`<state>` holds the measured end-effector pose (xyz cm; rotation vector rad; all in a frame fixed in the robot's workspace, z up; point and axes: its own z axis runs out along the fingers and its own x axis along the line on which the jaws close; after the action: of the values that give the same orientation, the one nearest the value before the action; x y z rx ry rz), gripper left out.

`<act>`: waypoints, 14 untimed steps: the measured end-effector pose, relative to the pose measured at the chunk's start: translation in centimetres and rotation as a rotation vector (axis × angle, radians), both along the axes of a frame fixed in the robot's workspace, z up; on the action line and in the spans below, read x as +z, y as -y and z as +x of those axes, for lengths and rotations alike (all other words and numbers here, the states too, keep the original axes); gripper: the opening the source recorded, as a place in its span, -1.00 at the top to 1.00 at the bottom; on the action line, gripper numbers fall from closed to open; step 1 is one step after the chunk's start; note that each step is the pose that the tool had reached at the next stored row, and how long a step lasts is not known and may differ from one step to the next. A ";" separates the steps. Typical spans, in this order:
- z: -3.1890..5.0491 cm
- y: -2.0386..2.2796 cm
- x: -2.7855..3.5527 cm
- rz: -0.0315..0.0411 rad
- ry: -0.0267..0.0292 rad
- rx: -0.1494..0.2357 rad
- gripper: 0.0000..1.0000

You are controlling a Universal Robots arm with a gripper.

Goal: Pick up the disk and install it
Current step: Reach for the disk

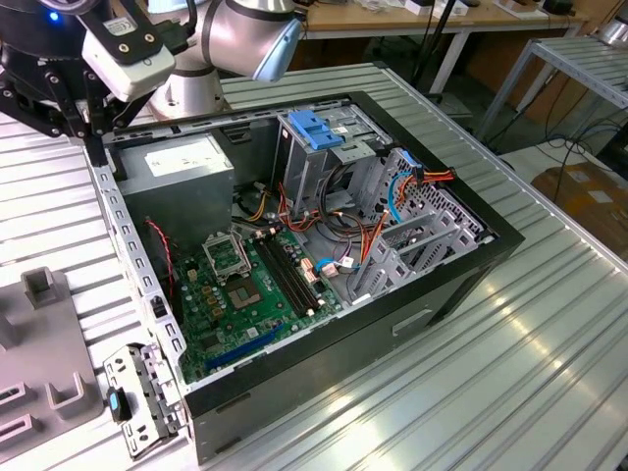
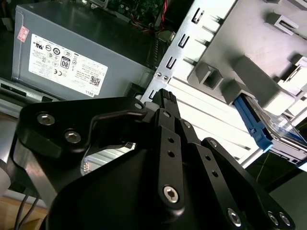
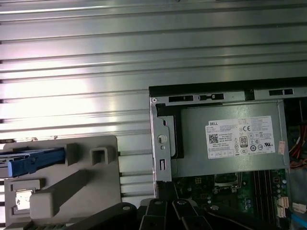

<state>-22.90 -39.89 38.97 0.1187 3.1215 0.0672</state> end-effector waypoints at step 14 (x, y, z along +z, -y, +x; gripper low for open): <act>-1.38 0.00 -0.04 0.0000 -0.0012 0.000 0.79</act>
<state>-24.28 -39.89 38.93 0.1188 3.1227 0.0672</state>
